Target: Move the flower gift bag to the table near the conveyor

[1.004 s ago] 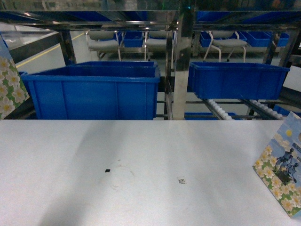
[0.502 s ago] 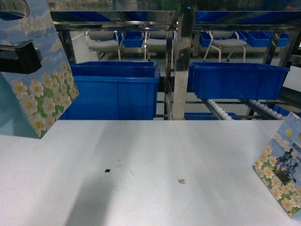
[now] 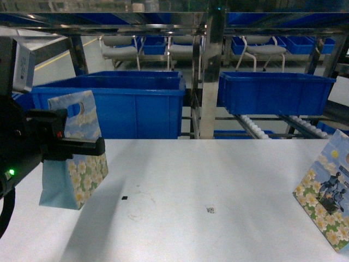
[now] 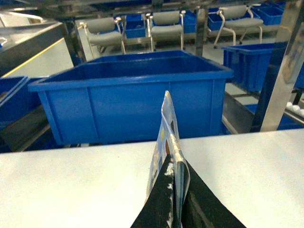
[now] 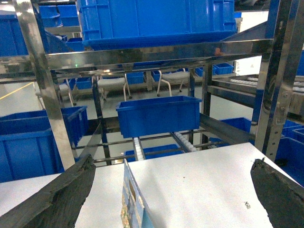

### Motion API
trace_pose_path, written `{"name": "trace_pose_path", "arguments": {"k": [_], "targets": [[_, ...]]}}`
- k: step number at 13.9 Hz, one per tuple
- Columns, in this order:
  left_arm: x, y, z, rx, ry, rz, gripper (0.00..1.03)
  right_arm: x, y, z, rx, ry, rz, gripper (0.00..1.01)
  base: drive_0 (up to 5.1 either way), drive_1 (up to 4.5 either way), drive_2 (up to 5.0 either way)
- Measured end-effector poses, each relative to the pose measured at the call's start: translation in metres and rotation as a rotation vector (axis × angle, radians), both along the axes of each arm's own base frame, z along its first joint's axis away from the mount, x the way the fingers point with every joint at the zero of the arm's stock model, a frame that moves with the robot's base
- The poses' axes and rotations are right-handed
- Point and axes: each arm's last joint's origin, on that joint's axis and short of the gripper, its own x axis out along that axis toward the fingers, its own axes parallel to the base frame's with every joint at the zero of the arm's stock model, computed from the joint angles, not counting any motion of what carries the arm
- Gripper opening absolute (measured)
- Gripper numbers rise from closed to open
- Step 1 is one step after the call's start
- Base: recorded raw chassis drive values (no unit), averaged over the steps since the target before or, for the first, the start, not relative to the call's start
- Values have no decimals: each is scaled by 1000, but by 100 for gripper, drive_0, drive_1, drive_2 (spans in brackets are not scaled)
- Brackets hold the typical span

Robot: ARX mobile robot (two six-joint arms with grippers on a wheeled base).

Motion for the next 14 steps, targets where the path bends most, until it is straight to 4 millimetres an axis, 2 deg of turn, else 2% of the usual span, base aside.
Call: {"name": "trace_pose_path", "arguments": {"k": [3, 6, 9, 12, 14], "targets": [[17, -1, -16, -33, 37, 19, 2, 0, 0, 0, 0, 0, 0, 98, 0, 0, 0], [24, -16, -7, -61, -5, -24, 2, 0, 0, 0, 0, 0, 0, 98, 0, 0, 0], [26, -27, -8, -83, -11, -48, 2, 0, 0, 0, 0, 0, 0, 98, 0, 0, 0], [31, -28, -26, -87, 40, -29, 2, 0, 0, 0, 0, 0, 0, 98, 0, 0, 0], [32, -29, -32, -86, 57, -27, 2, 0, 0, 0, 0, 0, 0, 98, 0, 0, 0]]}}
